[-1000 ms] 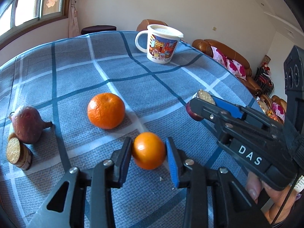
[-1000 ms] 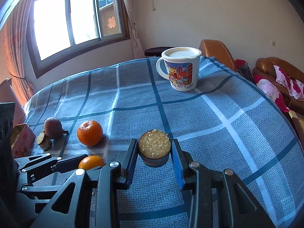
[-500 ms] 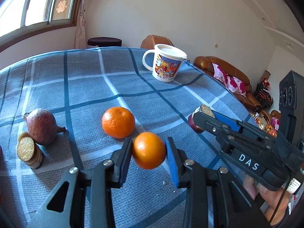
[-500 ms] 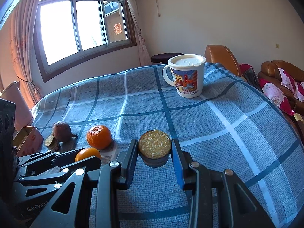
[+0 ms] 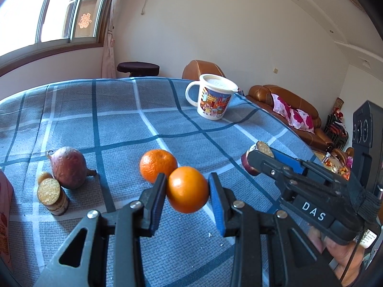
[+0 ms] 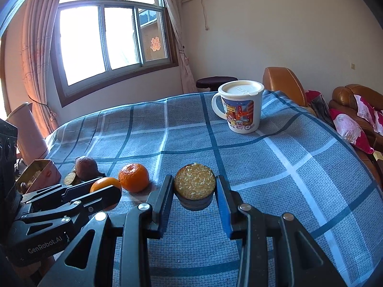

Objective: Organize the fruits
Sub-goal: 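Lift the orange with the left tool while the right tool lifts the tan slice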

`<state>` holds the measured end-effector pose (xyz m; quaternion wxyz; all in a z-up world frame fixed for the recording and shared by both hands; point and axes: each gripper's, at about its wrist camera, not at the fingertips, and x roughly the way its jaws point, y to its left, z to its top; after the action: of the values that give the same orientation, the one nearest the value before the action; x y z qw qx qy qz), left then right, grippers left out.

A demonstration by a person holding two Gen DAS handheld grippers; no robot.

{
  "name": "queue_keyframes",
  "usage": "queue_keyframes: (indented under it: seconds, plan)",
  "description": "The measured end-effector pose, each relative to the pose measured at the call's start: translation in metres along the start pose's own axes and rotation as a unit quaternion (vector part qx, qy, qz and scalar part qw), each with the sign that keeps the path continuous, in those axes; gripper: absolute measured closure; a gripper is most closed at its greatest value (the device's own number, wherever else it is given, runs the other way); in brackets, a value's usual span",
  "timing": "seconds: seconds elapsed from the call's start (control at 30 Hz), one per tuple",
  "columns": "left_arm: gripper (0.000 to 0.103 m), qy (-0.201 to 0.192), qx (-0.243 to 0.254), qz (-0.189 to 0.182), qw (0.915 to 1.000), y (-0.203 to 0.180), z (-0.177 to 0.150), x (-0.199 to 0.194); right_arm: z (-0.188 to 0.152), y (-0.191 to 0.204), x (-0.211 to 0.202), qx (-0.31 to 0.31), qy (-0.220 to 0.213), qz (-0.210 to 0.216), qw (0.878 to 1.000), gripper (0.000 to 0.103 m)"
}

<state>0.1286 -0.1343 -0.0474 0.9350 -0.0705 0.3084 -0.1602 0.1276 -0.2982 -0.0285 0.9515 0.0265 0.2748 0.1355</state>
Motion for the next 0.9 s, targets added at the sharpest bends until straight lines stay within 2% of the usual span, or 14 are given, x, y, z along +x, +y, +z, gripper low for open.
queue_keyframes:
  seconds: [0.9]
  plan:
    - [0.066, -0.052, 0.034, 0.023, 0.9978, -0.011, -0.002, -0.019, -0.002, 0.006, -0.019, -0.021, -0.05, 0.01, 0.998, 0.066]
